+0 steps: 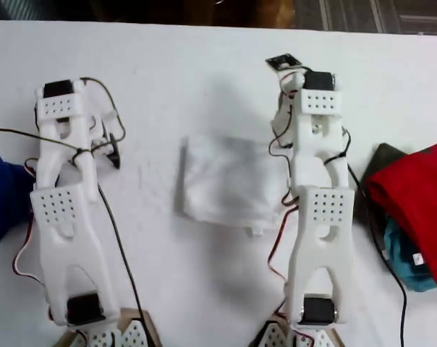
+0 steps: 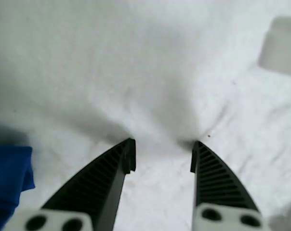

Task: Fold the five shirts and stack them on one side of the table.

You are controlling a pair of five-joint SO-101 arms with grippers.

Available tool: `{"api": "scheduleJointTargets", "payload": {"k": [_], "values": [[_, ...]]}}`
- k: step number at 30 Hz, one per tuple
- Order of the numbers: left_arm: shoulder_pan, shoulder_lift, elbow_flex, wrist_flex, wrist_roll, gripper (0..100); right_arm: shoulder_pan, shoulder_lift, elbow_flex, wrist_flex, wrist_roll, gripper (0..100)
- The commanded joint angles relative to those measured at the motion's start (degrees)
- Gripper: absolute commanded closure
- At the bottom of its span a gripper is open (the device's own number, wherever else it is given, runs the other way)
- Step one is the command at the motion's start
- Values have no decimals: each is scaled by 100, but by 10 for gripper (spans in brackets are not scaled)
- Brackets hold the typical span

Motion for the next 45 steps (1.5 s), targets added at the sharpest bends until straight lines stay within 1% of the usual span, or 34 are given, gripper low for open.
{"api": "scheduleJointTargets", "payload": {"k": [1, 8, 12, 13, 16, 18, 20, 23, 31, 38, 41, 45], "values": [[-26, 44, 22, 0, -35, 806, 48, -673, -193, 136, 35, 981], [-26, 44, 22, 0, -35, 806, 4, -1525, 0, 145, 35, 978], [-26, 44, 31, 9, -35, 806, -22, -2246, 1196, 145, 44, 969], [-26, 44, 31, 9, -35, 806, -31, -2475, 1626, 145, 44, 947], [-26, 44, 31, 9, -35, 806, -48, -3152, 2936, 145, 44, 833], [-18, 44, 22, 9, -35, 806, -48, -3547, 3648, 136, 62, 774], [-18, 44, 13, 0, -35, 806, -48, -3864, 4193, 136, 255, 765], [0, 44, 4, -9, -35, 806, -224, -4119, 4580, 127, 387, 763], [44, 44, -13, -18, -35, 806, -796, -3873, 4615, 84, 360, 762], [44, 44, -13, -18, -35, 806, -743, -2941, 4580, -84, 334, 762], [44, 44, -13, -18, -35, 806, -734, -2738, 4580, -180, -18, 762], [44, 44, -13, -18, -35, 806, -822, -2607, 4580, -233, -299, 762]]}}
